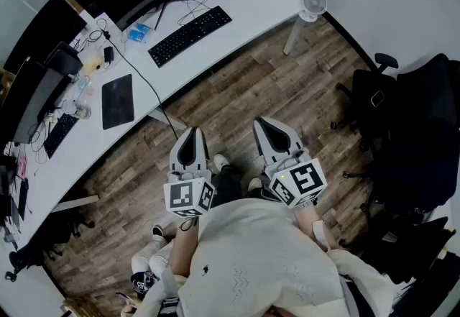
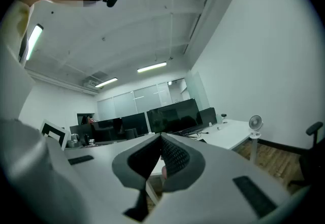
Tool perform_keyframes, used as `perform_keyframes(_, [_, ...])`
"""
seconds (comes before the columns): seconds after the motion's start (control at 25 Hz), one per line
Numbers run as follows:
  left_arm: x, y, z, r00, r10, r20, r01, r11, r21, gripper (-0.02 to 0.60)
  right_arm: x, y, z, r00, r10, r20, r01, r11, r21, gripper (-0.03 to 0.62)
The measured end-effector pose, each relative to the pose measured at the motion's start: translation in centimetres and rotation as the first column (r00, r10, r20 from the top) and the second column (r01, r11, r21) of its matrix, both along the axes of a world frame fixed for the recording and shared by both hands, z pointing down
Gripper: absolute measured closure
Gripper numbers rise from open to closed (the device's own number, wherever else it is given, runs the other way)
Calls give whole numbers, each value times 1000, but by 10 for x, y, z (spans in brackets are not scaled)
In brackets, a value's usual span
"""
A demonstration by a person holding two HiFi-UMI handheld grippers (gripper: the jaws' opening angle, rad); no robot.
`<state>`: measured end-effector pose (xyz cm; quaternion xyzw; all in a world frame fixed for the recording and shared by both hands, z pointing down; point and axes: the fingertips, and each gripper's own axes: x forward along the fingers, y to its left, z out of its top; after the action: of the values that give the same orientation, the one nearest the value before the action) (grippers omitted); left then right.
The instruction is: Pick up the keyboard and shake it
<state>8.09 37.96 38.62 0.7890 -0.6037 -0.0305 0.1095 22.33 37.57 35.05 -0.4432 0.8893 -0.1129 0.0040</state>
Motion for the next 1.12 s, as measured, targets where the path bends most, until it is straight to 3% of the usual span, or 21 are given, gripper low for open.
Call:
perform_keyframes(0.16, [9,34,-1,999,46,18,-46,999,-2,568,2,35,-4,1000,26,15,-25,1000,-6,594])
perform_keyframes(0.28, [3,44,-7,999,38,14,-38,999,13,568,-3,44,-14,1000,15,16,-15,1000,-4,594])
perform_keyframes(0.44, [-17,49,-14,1000,22,-16,-21,999,35,568,-20,48,-20,1000,7,28,-7,1000,10,594])
perform_keyframes(1.12, [-95,34,-13,999,-29,-14,30,997,77,568,-100,27,-23,996,-60,65,57,997,45,594])
